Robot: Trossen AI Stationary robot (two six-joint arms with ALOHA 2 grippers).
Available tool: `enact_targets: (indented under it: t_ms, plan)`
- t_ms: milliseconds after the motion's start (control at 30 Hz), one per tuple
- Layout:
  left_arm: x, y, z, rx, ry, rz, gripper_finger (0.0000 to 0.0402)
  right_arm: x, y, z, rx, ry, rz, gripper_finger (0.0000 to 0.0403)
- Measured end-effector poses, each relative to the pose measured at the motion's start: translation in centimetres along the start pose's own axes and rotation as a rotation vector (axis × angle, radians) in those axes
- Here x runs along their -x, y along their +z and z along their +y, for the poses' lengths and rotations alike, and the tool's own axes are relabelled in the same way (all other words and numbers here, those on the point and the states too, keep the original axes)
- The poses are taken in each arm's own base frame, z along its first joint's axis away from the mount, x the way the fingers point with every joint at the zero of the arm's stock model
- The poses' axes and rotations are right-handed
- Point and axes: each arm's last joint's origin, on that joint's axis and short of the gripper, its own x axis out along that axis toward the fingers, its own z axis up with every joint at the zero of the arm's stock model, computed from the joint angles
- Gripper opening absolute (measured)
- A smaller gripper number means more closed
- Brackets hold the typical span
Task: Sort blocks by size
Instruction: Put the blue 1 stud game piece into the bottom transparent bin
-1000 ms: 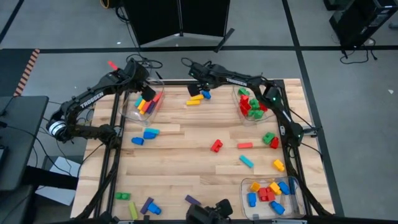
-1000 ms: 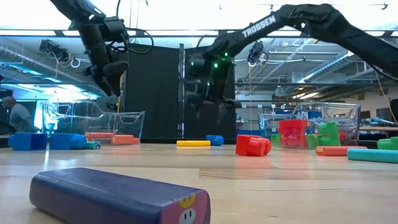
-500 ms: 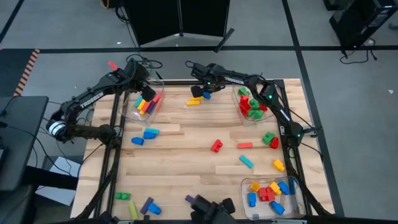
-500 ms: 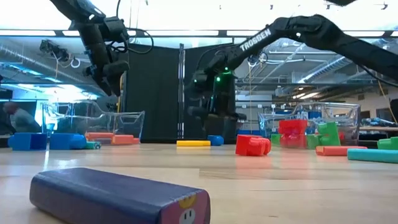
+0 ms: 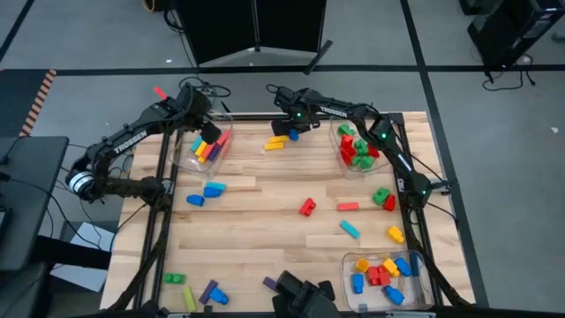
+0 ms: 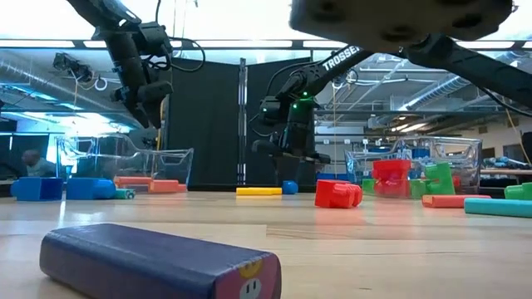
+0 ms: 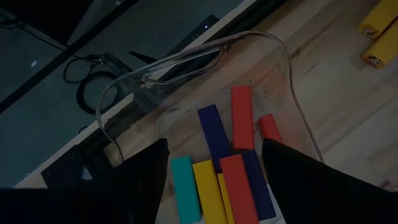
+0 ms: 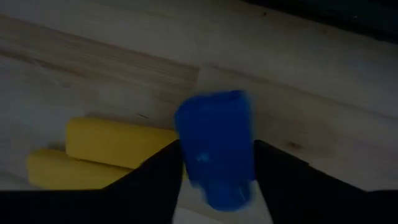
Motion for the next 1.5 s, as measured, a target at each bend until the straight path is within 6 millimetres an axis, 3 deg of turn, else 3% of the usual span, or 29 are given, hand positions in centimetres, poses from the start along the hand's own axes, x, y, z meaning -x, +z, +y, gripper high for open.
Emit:
enact_targets:
  t_ms: [133,467,633,867,1133,1367,1500]
  plan:
    - [0.0,0.0,0.0,0.000,0.000,0.001,0.0266,0.0,-0.1,-0.1,0.003,-0.003,0.010,0.0147]
    - [0.0,0.0,0.0,-0.005,0.000,-0.001,0.0266,0.3,-1.5,0.5,0.063,-0.025,0.079,0.0147]
    - [0.0,0.0,0.0,-0.005,0.001,-0.001,0.0266,1.9,-2.8,1.4,0.104,-0.030,0.089,0.0147]
    - [0.0,0.0,0.0,-0.001,0.001,0.000,0.0266,6.0,-6.3,3.0,0.202,-0.075,0.110,0.0150]
    - [0.0,-0.2,-0.2,0.018,-0.033,0.021,0.0266,13.8,-11.8,4.4,0.340,-0.060,0.089,0.0153]
    - [0.5,-0.5,-2.8,-0.103,-0.108,0.038,0.0266,21.6,-18.1,3.7,0.386,-0.074,-0.012,0.0154]
    - [1.0,-0.6,-5.0,-0.137,-0.122,0.021,0.0266,25.7,-22.1,2.9,0.396,0.006,-0.085,0.0154]
